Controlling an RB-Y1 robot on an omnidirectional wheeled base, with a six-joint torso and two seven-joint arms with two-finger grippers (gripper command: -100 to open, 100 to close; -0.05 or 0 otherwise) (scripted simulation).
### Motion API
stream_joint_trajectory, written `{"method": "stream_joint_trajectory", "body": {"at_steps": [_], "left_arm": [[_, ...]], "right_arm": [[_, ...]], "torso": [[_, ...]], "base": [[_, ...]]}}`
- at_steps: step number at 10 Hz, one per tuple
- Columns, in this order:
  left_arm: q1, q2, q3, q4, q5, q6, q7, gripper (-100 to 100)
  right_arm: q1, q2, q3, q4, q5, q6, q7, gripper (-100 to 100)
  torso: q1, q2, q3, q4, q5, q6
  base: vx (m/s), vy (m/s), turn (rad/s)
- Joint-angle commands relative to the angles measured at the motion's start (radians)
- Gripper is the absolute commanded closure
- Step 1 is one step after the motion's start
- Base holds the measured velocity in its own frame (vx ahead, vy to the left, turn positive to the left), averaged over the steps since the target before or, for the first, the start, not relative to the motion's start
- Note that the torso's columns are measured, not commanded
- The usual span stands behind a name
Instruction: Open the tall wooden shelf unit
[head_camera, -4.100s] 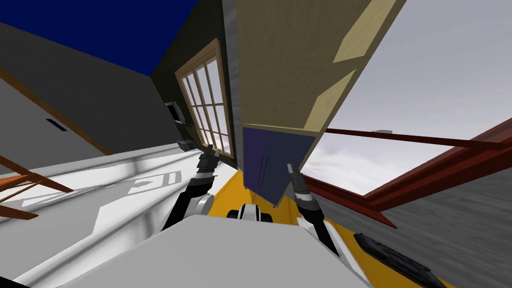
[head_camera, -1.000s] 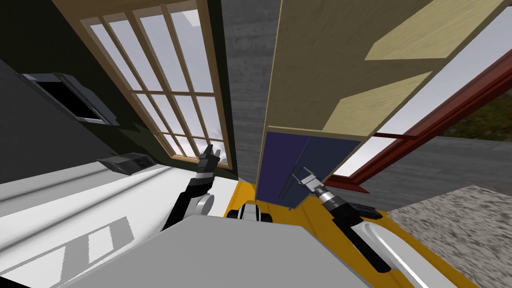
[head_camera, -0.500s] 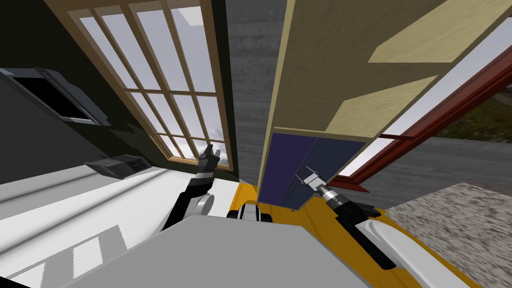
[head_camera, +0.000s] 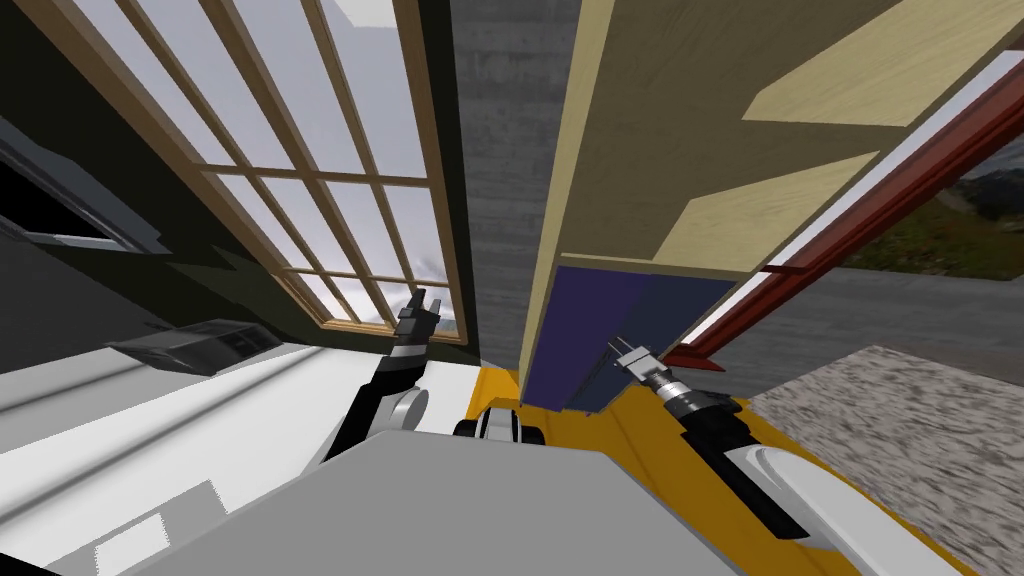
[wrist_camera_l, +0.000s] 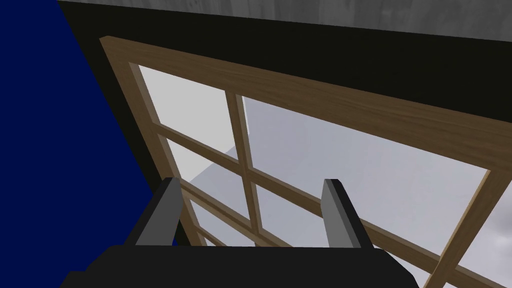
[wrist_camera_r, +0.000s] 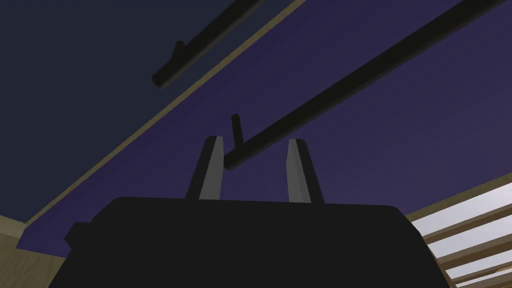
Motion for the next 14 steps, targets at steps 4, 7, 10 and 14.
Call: {"method": "stream_joint_trajectory", "body": {"at_steps": [4, 7, 10, 14], "left_arm": [[0.0, 0.0, 0.0, 0.0, 0.0, 0.0, 0.0, 0], [0.0, 0.0, 0.0, 0.0, 0.0, 0.0, 0.0, 0], [0.0, 0.0, 0.0, 0.0, 0.0, 0.0, 0.0, 0], [0.0, 0.0, 0.0, 0.0, 0.0, 0.0, 0.0, 0]], "right_arm": [[0.031, 0.001, -0.057, 0.047, -0.009, 0.06, -0.019, 100], [0.013, 0.03, -0.044, 0.065, 0.005, 0.091, -0.001, -100], [-0.034, 0.087, -0.024, 0.101, 0.021, 0.115, 0.044, -100], [-0.101, 0.167, 0.003, 0.151, 0.045, 0.148, 0.107, -100]], "torso": [[-0.005, -0.008, -0.007, 0.002, 0.003, -0.001], [-0.009, -0.007, -0.007, 0.004, 0.003, -0.003], [-0.009, -0.008, -0.007, 0.002, 0.002, 0.0], [-0.004, -0.004, -0.004, 0.003, 0.003, 0.0]], "base": [[-0.049, 0.205, -0.121], [-0.041, 0.103, -0.066], [-0.044, 0.003, 0.016], [-0.036, 0.005, 0.009]]}}
